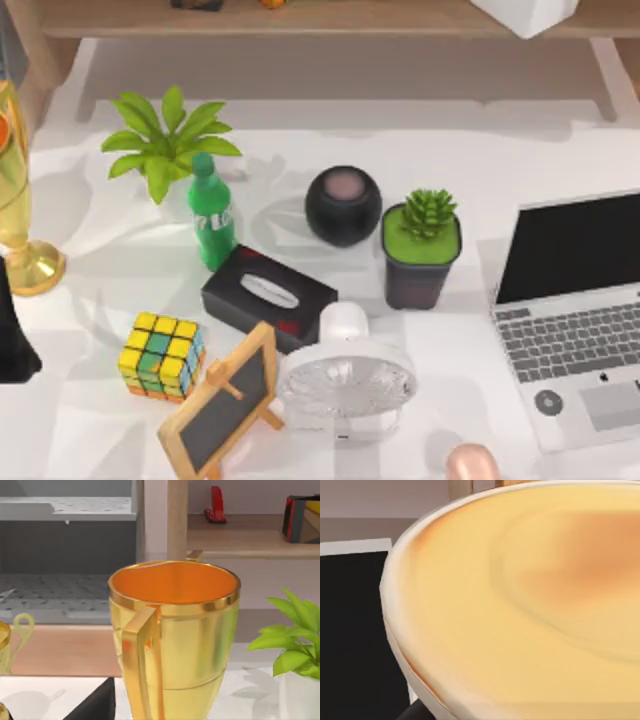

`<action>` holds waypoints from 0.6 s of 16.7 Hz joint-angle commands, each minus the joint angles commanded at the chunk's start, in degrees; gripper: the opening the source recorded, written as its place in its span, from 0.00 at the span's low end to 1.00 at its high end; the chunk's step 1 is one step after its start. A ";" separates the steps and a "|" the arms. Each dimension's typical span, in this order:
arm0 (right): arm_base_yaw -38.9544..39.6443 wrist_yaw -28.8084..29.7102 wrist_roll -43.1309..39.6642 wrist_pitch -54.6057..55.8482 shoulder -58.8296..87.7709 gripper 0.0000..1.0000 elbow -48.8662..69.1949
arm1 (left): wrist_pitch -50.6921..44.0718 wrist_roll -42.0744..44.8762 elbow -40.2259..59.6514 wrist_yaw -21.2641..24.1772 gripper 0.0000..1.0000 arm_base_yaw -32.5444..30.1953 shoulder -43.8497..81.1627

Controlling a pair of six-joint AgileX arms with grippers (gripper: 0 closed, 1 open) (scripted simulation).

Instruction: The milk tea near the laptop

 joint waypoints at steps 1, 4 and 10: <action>0.00 0.00 0.00 0.00 0.00 0.00 0.00 | 0.00 0.00 0.00 0.00 1.00 0.00 0.00; 0.19 0.03 0.12 0.10 0.22 0.00 0.16 | 0.00 0.00 0.00 0.00 1.00 0.00 0.00; 0.25 0.03 0.15 5.52 3.24 0.00 0.03 | 0.00 0.00 0.00 0.00 1.00 0.00 0.00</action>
